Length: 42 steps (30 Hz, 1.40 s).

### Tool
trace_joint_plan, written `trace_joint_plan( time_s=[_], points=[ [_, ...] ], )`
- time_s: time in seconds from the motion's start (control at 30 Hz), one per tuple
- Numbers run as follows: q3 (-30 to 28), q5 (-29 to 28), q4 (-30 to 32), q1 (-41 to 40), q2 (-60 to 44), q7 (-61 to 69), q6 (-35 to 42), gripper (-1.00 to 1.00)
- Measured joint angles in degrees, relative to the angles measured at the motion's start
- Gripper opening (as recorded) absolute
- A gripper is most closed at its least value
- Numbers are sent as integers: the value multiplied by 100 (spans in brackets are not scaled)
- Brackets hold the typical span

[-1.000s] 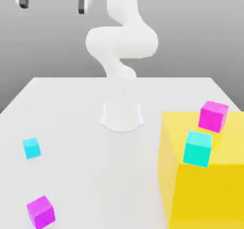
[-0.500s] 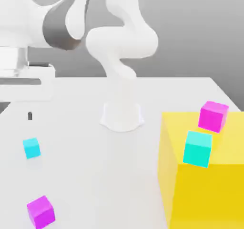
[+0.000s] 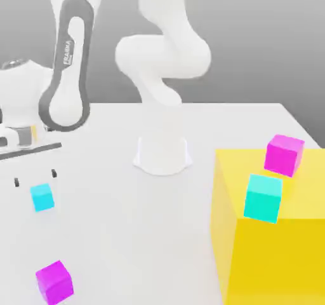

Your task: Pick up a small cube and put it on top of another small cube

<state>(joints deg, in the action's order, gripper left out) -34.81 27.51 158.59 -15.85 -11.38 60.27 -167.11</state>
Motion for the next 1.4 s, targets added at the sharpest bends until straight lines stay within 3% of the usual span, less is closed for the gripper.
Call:
trace_joint_plan(
  time_s=[0.2,0.23,0.43,0.6,0.87,1.03,1.4],
  points=[
    [1518,1508,-286,-1194,-726,1160,-416,0],
    [1693,1669,-319,-1336,-807,1286,-467,-100],
    [1778,1757,-336,-1404,-847,1356,-480,-100],
    [859,899,-162,-666,-417,691,-216,-100],
    [-785,-1569,210,449,657,-1178,319,-100],
    [-343,-2172,-497,1515,1004,-2565,1297,-100],
    [974,-2691,-2444,3847,1569,-5415,3723,-100]
  ],
)
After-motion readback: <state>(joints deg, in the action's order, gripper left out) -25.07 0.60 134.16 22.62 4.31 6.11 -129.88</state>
